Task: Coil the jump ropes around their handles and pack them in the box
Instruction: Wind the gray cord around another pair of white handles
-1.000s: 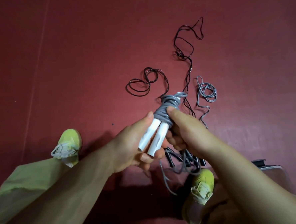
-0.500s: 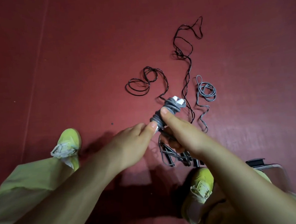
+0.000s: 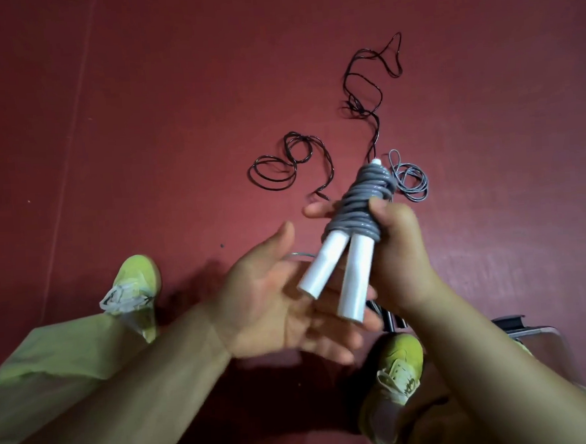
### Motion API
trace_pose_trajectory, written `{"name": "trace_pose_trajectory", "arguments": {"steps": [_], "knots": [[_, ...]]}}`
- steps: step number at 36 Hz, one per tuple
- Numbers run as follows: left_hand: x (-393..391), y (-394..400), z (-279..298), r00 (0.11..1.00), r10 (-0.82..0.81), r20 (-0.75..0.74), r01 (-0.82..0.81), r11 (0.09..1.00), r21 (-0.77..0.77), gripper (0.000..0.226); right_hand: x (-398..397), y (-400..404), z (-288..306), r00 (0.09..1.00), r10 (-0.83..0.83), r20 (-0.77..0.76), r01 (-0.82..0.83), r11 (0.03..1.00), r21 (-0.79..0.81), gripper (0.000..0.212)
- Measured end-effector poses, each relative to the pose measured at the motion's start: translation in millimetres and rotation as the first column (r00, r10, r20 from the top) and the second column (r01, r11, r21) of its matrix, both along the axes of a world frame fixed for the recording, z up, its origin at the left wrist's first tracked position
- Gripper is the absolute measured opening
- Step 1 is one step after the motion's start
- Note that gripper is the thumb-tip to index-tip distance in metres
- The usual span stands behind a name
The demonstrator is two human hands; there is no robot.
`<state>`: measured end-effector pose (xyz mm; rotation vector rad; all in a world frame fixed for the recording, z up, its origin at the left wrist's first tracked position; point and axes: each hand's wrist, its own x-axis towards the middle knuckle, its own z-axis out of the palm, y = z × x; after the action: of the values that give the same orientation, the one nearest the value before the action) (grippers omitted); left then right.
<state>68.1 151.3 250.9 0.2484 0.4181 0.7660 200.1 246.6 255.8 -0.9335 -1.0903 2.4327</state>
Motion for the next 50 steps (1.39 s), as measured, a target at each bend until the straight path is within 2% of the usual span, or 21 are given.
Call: {"name": "trace_pose_trajectory", "arguments": {"steps": [2, 5, 6, 8, 12, 14, 16, 17, 18, 20, 24, 27, 30, 33, 35, 38, 40, 43, 45, 47, 50], "knots": [[8.2, -2.4, 2.6, 0.983, 0.011, 0.182, -0.008, 1.000, -0.015, 0.089, 1.1, 1.1, 1.2, 0.992, 0.059, -0.111, -0.064, 0.997, -0.043, 0.066], [18.8, -7.3, 7.1, 0.958, 0.033, 0.283, -0.012, 0.997, -0.075, 0.083, 1.1, -0.2, 1.6, 0.996, 0.062, -0.064, -0.062, 0.998, -0.010, 0.079], [17.9, -8.1, 4.8, 0.955, 0.038, 0.294, -0.011, 0.995, -0.095, 0.075, 0.8, -1.5, 0.9, 0.998, 0.057, -0.015, -0.057, 0.998, 0.027, 0.077], [14.5, -9.9, 5.5, 0.956, 0.035, 0.293, 0.007, 0.990, -0.141, 0.062, 0.4, -2.3, -1.0, 0.995, 0.058, 0.080, -0.066, 0.992, 0.107, 0.056], [13.3, 1.7, 25.8, 0.994, 0.073, 0.075, -0.050, 0.962, -0.270, 0.056, 0.8, -1.1, 2.8, 0.975, 0.082, 0.206, -0.118, 0.978, 0.169, 0.052], [8.7, 7.4, 27.0, 0.980, 0.191, -0.056, -0.199, 0.922, -0.333, 0.044, 0.6, -0.9, 5.2, 0.954, 0.104, 0.283, -0.159, 0.970, 0.182, 0.052], [7.0, 13.5, 30.5, 0.985, 0.154, 0.080, -0.120, 0.937, -0.329, 0.035, -0.4, -1.5, 8.6, 0.928, 0.113, 0.356, -0.187, 0.965, 0.181, 0.046], [8.4, 10.8, 24.5, 0.988, 0.137, 0.069, -0.109, 0.944, -0.310, 0.042, -0.4, -1.6, 8.8, 0.921, 0.113, 0.373, -0.195, 0.963, 0.188, 0.044], [6.8, 8.3, 13.6, 0.995, 0.095, 0.011, -0.086, 0.933, -0.350, 0.051, -1.1, -1.6, 8.7, 0.916, 0.110, 0.387, -0.198, 0.961, 0.195, 0.046], [3.6, 3.0, 2.4, 0.970, 0.041, -0.240, -0.113, 0.949, -0.294, 0.060, -2.0, -1.3, 8.2, 0.906, 0.102, 0.411, -0.205, 0.956, 0.212, 0.054], [6.3, 8.7, 8.5, 0.897, 0.055, -0.440, -0.157, 0.967, -0.200, 0.058, -1.2, 0.5, 7.4, 0.886, 0.110, 0.451, -0.216, 0.958, 0.190, 0.054], [7.2, 8.0, 5.3, 0.768, 0.069, -0.637, -0.194, 0.972, -0.130, 0.059, 0.2, 1.2, 5.8, 0.868, 0.152, 0.473, -0.262, 0.949, 0.174, 0.048], [8.0, 9.2, 1.3, 0.545, 0.077, -0.835, -0.178, 0.984, -0.025, 0.059, 1.3, -0.1, 1.3, 0.828, 0.208, 0.521, -0.334, 0.929, 0.159, 0.053], [5.2, 9.8, -6.9, 0.334, 0.068, -0.940, -0.054, 0.997, 0.053, 0.061, 2.7, -0.5, -1.6, 0.754, 0.228, 0.616, -0.408, 0.897, 0.168, 0.055], [1.2, 9.5, -11.7, 0.212, 0.064, -0.975, 0.043, 0.996, 0.075, 0.070, 3.1, -0.8, -3.2, 0.713, 0.221, 0.666, -0.449, 0.873, 0.191, 0.054], [-3.1, 6.7, -15.3, 0.169, 0.005, -0.986, 0.113, 0.993, 0.024, 0.080, 3.3, -2.6, -5.3, 0.682, 0.233, 0.693, -0.477, 0.860, 0.180, 0.057], [-1.7, 4.2, -13.3, 0.080, -0.026, -0.996, 0.180, 0.984, -0.012, 0.074, 3.8, -3.5, -7.1, 0.666, 0.235, 0.708, -0.470, 0.869, 0.154, 0.062], [2.7, 2.6, -5.9, -0.137, -0.030, -0.990, 0.271, 0.960, -0.066, 0.056, 2.9, -4.9, -10.6, 0.674, 0.239, 0.699, -0.437, 0.892, 0.116, 0.064], [4.4, 3.2, -1.2, -0.199, -0.055, -0.978, 0.301, 0.947, -0.114, 0.050, 1.6, -5.3, -12.1, 0.707, 0.231, 0.668, -0.391, 0.915, 0.098, 0.059], [3.2, 4.0, 0.2, -0.116, -0.096, -0.989, 0.299, 0.946, -0.127, 0.046, -0.5, -4.4, -11.1, 0.747, 0.197, 0.635, -0.323, 0.943, 0.086, 0.050], [0.5, 3.2, 1.3, 0.242, -0.075, -0.967, 0.184, 0.982, -0.030, 0.043, -2.2, -2.3, -8.8, 0.836, 0.142, 0.530, -0.206, 0.977, 0.063, 0.039]]}}
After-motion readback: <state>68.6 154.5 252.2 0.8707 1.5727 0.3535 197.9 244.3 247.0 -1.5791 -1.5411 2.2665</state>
